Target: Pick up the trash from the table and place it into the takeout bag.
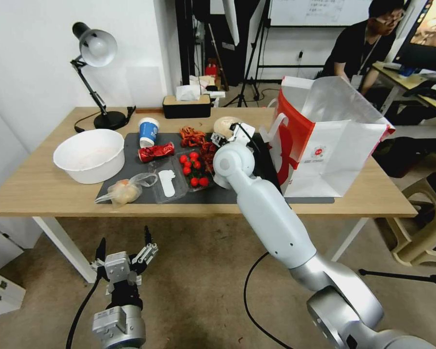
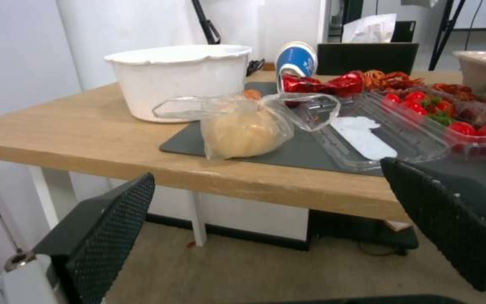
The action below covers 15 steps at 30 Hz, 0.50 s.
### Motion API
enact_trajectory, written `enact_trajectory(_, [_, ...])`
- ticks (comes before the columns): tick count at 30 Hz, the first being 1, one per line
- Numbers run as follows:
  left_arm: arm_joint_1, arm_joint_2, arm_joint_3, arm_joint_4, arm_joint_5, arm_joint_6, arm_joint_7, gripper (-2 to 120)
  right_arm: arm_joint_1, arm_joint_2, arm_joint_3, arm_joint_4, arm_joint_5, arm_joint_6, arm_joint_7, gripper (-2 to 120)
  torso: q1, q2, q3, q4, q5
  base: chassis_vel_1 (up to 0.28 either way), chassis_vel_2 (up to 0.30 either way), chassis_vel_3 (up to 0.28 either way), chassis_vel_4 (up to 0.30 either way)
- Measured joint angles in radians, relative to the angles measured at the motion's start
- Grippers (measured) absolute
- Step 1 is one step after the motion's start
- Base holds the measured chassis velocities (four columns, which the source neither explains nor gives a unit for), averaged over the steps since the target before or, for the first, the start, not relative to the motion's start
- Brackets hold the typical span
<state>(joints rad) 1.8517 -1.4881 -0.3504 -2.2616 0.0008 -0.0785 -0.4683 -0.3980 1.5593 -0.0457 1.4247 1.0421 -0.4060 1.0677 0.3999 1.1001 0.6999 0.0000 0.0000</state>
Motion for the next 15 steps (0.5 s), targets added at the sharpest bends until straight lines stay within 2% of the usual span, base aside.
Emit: enact_trajectory(15, [0.005,-0.003,0.001,-0.005,0.0,0.0,-0.002,100,0.057,0.035,0.047,-0.154,-0.041,0.002,-0.007,100,0.0,0.0,0.0,0.0,0.0,0.0,0.0,0.0,0.0])
